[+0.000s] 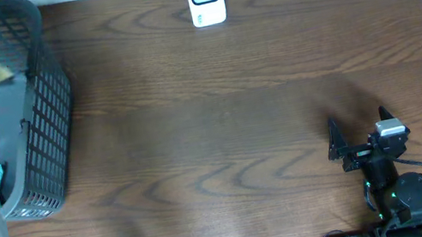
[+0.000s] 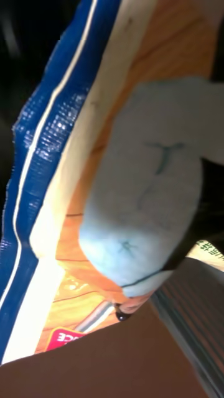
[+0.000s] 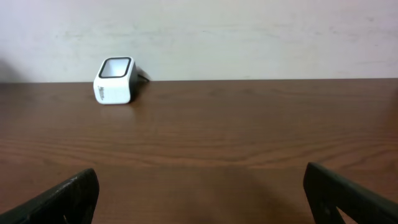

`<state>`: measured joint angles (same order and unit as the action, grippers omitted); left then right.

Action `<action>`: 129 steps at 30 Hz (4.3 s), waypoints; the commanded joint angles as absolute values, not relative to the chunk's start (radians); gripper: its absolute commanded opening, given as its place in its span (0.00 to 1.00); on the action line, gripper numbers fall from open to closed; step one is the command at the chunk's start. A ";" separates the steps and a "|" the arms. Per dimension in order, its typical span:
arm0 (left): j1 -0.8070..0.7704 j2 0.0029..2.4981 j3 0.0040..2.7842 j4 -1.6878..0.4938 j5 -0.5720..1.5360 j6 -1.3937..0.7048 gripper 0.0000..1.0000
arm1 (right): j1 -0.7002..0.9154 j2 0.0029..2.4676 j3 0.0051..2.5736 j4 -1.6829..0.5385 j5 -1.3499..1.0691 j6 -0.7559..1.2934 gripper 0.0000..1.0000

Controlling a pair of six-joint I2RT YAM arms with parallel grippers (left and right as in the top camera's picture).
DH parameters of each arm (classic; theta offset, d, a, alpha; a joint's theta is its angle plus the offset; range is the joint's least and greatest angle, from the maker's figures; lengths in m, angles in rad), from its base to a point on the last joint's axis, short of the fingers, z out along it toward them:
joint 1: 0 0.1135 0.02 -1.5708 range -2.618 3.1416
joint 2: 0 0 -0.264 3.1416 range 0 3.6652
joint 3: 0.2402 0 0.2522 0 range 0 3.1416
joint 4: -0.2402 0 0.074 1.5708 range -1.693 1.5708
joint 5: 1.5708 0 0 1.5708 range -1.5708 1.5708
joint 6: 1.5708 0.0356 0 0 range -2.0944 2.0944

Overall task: Scan the item barcode
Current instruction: 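Carry the yellow snack bag to the scanner and drop it beside, then reach the left gripper into the basket and grasp the green wipes pack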

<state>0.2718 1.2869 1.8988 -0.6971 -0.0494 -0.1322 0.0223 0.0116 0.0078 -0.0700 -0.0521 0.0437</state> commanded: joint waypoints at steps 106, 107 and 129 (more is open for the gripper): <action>0.614 1.942 1.503 -1.039 -0.462 0.124 0.77 | 0.027 0.006 0.006 -0.073 -0.052 0.036 0.99; 0.619 1.942 1.497 -1.028 -0.461 0.128 0.77 | 0.027 0.006 0.006 -0.073 -0.052 0.036 0.99; 0.691 1.942 1.358 -0.767 -0.327 0.228 0.55 | 0.027 0.006 0.006 -0.073 -0.052 0.036 0.99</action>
